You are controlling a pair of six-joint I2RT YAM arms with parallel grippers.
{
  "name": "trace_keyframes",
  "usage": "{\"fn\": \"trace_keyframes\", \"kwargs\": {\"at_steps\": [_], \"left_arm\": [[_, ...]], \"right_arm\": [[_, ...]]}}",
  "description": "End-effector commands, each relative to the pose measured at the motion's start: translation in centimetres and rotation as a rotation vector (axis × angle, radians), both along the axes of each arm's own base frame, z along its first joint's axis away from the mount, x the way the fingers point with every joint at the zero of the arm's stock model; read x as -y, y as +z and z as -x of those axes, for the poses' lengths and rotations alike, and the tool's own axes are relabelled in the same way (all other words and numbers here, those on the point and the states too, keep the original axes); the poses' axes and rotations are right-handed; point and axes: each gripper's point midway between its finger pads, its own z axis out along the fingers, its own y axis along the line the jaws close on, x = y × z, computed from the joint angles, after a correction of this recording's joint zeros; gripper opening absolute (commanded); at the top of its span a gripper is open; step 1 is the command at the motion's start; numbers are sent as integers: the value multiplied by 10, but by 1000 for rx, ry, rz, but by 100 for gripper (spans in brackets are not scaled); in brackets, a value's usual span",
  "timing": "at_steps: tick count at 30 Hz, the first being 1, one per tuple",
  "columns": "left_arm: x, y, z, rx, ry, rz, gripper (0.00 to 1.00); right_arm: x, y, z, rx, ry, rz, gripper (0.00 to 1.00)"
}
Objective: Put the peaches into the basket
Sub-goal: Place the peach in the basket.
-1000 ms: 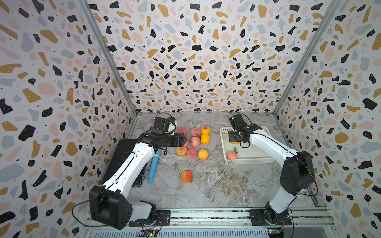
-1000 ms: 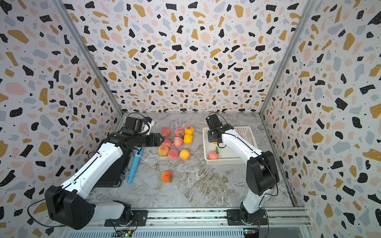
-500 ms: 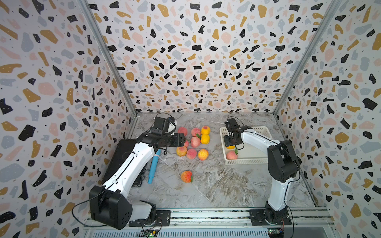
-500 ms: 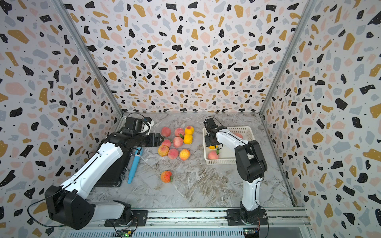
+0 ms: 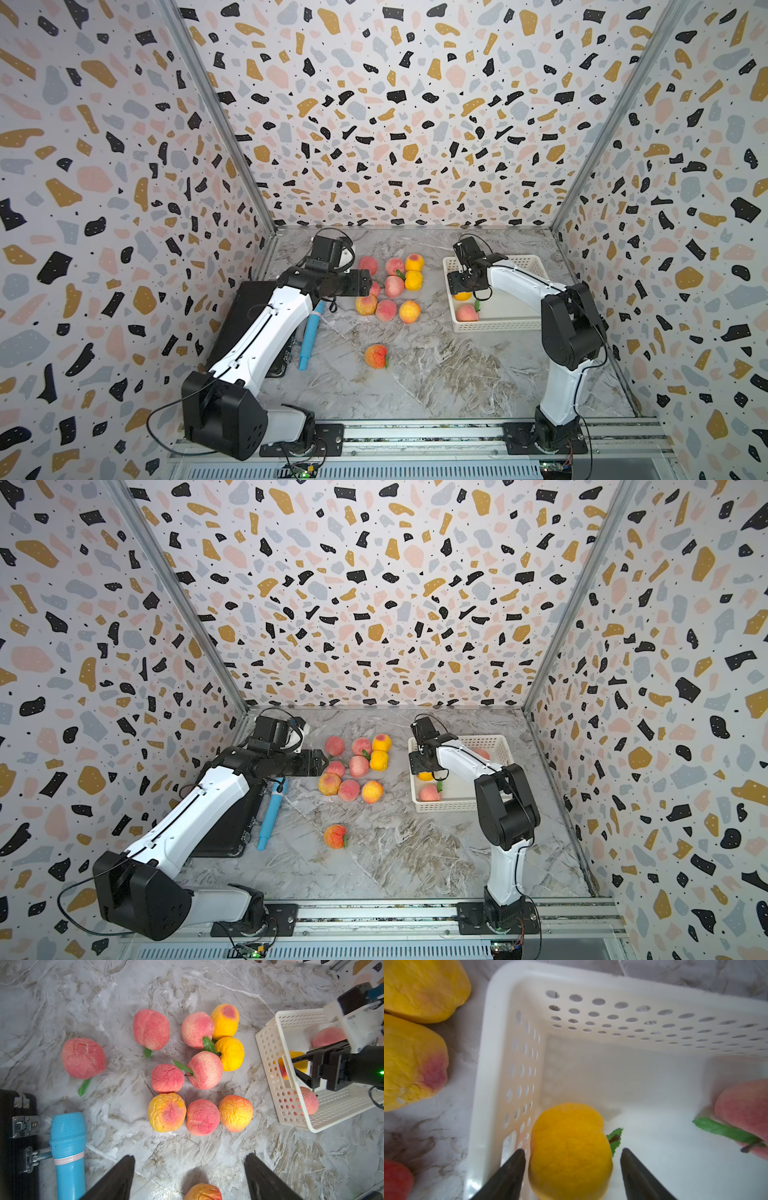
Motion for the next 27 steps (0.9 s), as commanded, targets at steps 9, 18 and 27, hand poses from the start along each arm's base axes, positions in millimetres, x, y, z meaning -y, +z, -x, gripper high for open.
{"fn": "trace_keyframes", "kwargs": {"at_steps": [9,18,27], "left_arm": [[-19,-7,-17,-1,58,-72,86],[-53,-48,-58,-107,222,-154,83],[-80,-84,-124,-130,339,-223,87]], "right_arm": [[13,96,30,298,30,-146,80],[12,111,79,521,115,-358,72],[13,111,90,591,100,-441,68]]}}
